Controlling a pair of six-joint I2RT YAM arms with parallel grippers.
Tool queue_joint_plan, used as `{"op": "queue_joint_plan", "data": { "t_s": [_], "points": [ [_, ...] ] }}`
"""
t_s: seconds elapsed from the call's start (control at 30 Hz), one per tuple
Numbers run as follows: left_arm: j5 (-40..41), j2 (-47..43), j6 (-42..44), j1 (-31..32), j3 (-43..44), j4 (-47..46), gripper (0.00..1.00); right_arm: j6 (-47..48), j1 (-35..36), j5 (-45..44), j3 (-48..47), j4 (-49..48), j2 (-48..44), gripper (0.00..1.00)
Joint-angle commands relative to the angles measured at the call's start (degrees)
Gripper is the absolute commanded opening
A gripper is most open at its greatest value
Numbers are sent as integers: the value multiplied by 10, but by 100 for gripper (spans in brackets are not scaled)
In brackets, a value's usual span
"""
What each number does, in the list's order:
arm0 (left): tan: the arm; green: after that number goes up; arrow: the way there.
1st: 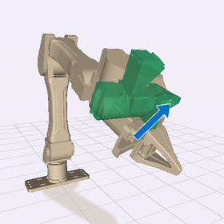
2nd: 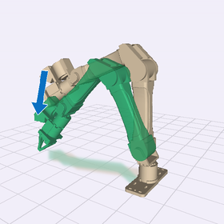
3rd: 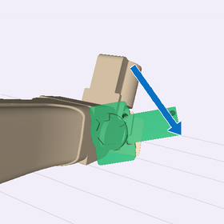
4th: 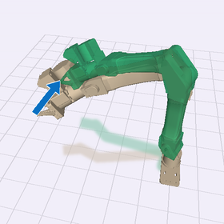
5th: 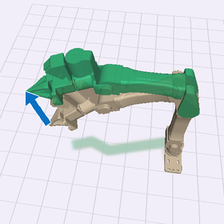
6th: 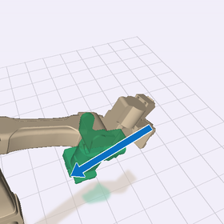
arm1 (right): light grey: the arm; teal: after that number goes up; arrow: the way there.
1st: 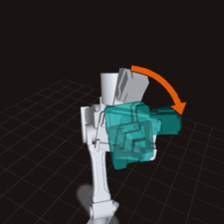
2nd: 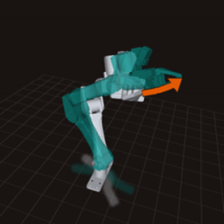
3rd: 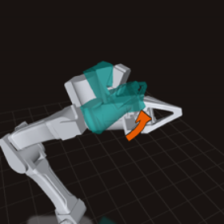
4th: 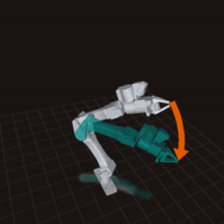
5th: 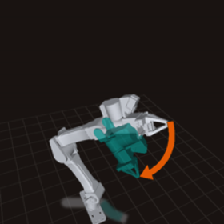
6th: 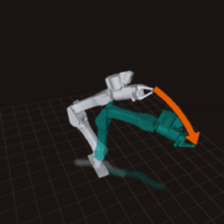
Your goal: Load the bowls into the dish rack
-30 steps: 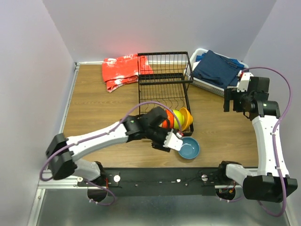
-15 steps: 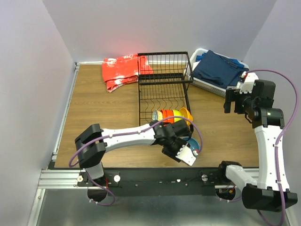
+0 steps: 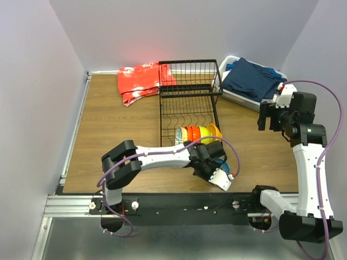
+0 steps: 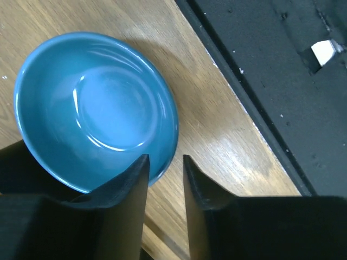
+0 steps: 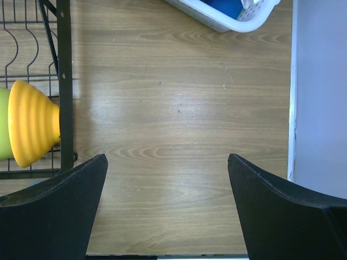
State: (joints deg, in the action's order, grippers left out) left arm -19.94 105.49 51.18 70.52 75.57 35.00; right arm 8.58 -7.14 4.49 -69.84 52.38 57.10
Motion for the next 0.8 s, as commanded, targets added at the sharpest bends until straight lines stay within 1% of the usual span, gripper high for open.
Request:
{"op": "queue_joint_plan", "data": {
  "t_s": [0.0,0.07,0.13,0.17,0.27,0.43,0.47,0.5,0.6,0.63,0.67,0.77],
  "points": [
    [-1,17,5,6,31,-7,31,-2,-2,0,12,-6,1,100],
    [-1,24,0,6,34,-5,27,-4,-2,4,13,-9,3,100],
    [0,27,-6,6,34,-8,26,-3,-2,5,15,-14,4,100],
    [0,30,-10,7,35,-8,23,-3,-2,5,14,-14,4,100],
    [3,31,-17,9,30,-14,22,-4,-2,8,14,-16,5,100],
    [-6,29,-35,16,26,-8,15,-3,-3,9,19,-23,3,100],
    [-8,28,-35,18,23,-4,9,-2,-2,8,22,-25,3,100],
    [-11,25,-35,21,22,-1,6,-2,-2,7,23,-24,1,100],
    [-53,5,-15,27,22,33,1,1,-2,3,26,-25,-4,100],
    [-68,-1,-7,27,28,44,0,3,-2,-1,29,-26,-7,100],
    [-97,-6,-2,27,34,76,0,4,-3,-2,30,-26,-8,100],
    [-128,-30,-6,28,55,120,0,6,-2,-4,37,-30,-13,100]
  ]
}}
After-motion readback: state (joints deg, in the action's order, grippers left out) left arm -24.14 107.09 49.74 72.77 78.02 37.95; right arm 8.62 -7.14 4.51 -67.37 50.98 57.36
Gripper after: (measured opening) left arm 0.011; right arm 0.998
